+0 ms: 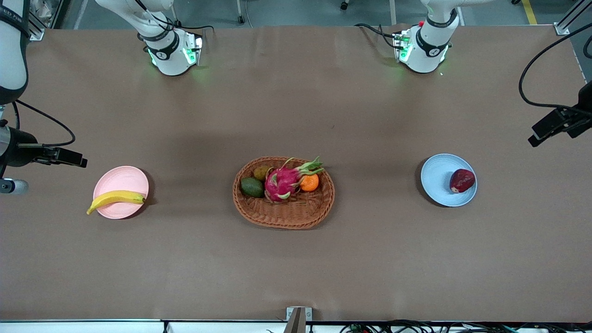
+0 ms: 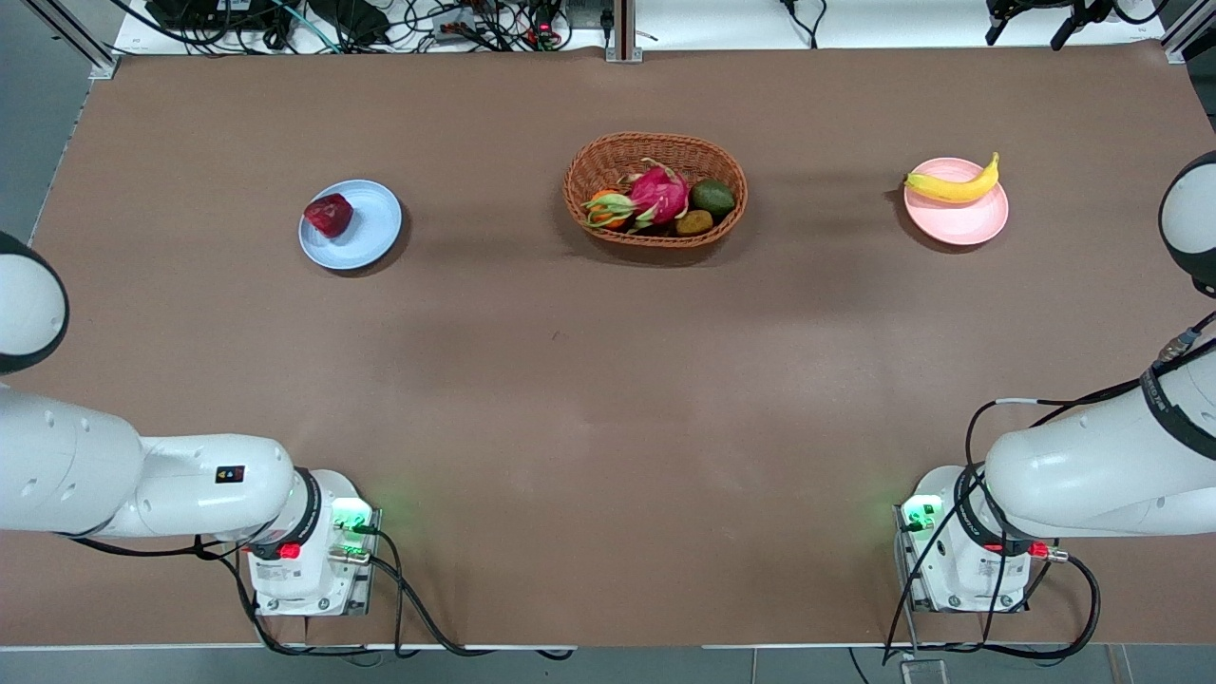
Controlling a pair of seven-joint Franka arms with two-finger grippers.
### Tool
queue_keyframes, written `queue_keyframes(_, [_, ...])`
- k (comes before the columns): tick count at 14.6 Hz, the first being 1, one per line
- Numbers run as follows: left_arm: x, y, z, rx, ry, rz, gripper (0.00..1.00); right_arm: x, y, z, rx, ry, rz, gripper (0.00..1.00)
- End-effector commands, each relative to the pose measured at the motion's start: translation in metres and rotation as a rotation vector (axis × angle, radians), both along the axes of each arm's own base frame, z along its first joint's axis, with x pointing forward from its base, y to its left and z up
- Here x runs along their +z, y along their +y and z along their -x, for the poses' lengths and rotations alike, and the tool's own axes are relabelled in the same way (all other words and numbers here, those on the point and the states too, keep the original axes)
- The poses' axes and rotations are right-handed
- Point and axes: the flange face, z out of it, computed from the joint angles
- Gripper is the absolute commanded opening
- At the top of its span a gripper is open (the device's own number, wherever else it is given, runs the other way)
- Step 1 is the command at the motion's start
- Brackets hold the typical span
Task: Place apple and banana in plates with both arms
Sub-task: 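Open both grippers and lift them away from the plates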
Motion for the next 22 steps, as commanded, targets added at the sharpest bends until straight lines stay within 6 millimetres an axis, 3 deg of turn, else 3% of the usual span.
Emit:
queue_keyframes(1, [-0.001,0.001,0.022,-0.05,0.012,-0.023,1.0,0.004,-0.001,-0.002,-0.019,0.004,-0.01,1.0])
queue_keyframes(4, [0.003,0.009,0.027,-0.08,0.034,-0.026,1.0,0.006,0.011,0.002,0.003,0.024,0.005,1.0])
queue_keyframes(7, [0.006,0.008,0.023,-0.093,0.031,-0.028,1.0,0.011,0.01,0.005,0.009,0.032,0.015,1.0])
queue_keyframes(9, [0.004,0.005,0.019,-0.107,0.034,-0.025,1.0,0.028,0.012,0.02,0.016,0.056,0.036,1.0])
queue_keyframes(12, [0.011,0.004,0.018,-0.165,0.02,-0.035,1.0,0.043,0.038,0.029,0.068,0.033,0.112,1.0])
queue_keyframes(22, [0.018,0.0,0.024,-0.198,0.044,-0.035,1.0,0.084,0.018,0.093,0.022,-0.016,0.072,1.0])
